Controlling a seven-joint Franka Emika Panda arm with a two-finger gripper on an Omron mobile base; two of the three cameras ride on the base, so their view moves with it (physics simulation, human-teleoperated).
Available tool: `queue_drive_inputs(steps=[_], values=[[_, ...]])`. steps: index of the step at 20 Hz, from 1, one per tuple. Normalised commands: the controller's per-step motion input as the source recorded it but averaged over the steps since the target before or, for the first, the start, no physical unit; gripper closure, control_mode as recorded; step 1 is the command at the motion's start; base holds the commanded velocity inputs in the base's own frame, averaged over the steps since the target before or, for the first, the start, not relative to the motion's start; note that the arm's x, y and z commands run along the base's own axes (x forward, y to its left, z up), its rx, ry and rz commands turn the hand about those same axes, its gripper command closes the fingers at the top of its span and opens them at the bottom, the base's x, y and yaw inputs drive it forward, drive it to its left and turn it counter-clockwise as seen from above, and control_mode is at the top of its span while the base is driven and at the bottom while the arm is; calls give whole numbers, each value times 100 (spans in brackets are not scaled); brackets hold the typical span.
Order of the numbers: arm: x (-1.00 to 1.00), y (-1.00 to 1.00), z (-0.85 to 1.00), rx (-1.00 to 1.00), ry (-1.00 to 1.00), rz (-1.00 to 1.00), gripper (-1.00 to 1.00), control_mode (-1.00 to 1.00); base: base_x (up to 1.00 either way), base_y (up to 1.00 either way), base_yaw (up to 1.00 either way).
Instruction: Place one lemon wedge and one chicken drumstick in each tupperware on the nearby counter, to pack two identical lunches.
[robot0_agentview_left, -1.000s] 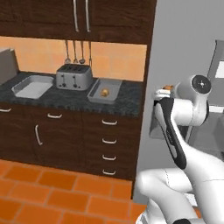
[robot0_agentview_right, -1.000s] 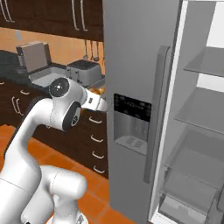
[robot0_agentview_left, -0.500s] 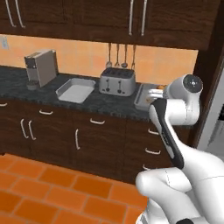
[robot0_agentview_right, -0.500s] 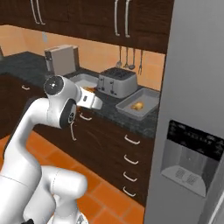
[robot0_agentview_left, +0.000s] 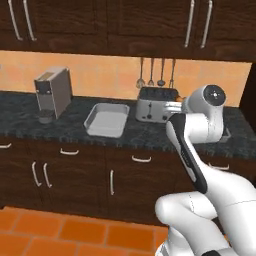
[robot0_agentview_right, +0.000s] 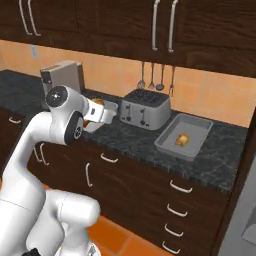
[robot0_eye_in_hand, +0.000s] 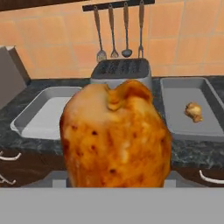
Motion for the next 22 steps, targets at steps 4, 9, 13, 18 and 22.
queue_drive_inputs(steps=[4,9,13,18,22], values=[[0,0,0,0,0,0,100,100,100,100,-48],[0,0,0,0,0,0,100,100,100,100,-39],[0,0,0,0,0,0,100,100,99,60,-15],[26,17,-60,3,28,-3,100,-100,15,27,-3],[16,11,-100,11,54,0,100,-100,0,0,0]])
